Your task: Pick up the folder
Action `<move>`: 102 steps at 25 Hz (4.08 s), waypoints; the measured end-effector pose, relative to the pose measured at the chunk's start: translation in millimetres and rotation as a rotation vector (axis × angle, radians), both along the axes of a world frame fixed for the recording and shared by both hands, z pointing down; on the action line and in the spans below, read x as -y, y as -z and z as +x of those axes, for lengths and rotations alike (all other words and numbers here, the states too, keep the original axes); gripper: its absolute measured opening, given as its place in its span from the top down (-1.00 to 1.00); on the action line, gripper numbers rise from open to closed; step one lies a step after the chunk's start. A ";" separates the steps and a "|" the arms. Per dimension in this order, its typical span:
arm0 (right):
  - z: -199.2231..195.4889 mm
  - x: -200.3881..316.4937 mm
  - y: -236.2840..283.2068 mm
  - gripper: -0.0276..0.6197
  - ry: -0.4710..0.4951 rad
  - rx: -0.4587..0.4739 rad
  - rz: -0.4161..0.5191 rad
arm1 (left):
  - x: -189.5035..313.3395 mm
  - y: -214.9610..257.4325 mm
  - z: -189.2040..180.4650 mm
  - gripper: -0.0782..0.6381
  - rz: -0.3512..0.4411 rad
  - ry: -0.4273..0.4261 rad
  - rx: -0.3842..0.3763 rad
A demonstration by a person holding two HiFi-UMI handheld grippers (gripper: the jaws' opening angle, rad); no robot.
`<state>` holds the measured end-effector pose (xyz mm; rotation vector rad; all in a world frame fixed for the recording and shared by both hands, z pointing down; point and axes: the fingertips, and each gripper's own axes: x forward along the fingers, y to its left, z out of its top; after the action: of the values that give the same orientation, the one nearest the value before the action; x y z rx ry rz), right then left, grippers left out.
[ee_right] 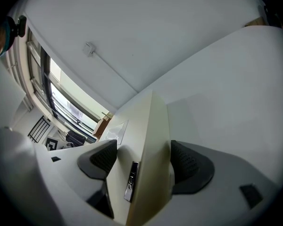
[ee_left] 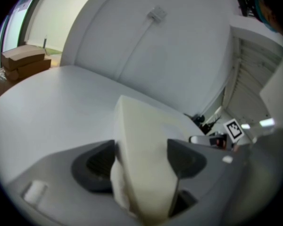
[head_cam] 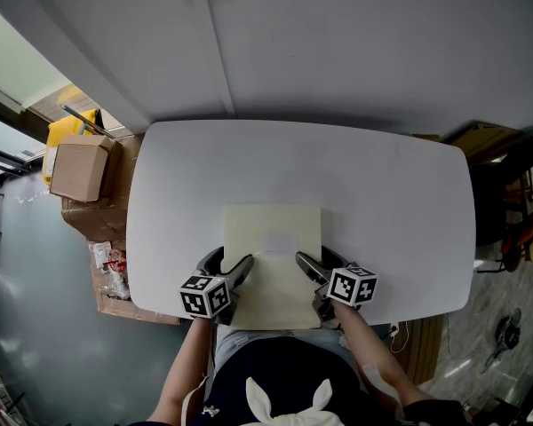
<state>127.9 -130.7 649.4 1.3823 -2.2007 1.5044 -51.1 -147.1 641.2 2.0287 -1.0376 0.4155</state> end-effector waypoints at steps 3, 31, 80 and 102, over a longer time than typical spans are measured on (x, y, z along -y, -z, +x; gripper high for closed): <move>-1.0 0.3 -0.8 -0.06 0.002 0.004 -0.005 | 0.5 -1.9 0.3 -0.14 -0.009 -0.004 -0.016; -8.2 2.6 20.0 -0.06 -0.047 -0.075 0.022 | 1.6 6.8 -2.3 -0.19 -0.066 0.111 -0.136; -22.2 21.3 175.0 -0.06 -0.013 -0.068 0.418 | 10.5 168.9 -16.2 -0.19 0.341 0.150 -0.101; -24.7 15.7 219.9 -0.06 -0.007 -0.095 0.524 | 3.9 213.1 -17.8 -0.19 0.440 0.156 -0.104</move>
<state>103.1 -146.4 429.6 1.5486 -2.6401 0.8642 -68.9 -151.1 428.2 2.2990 -1.2959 -0.0056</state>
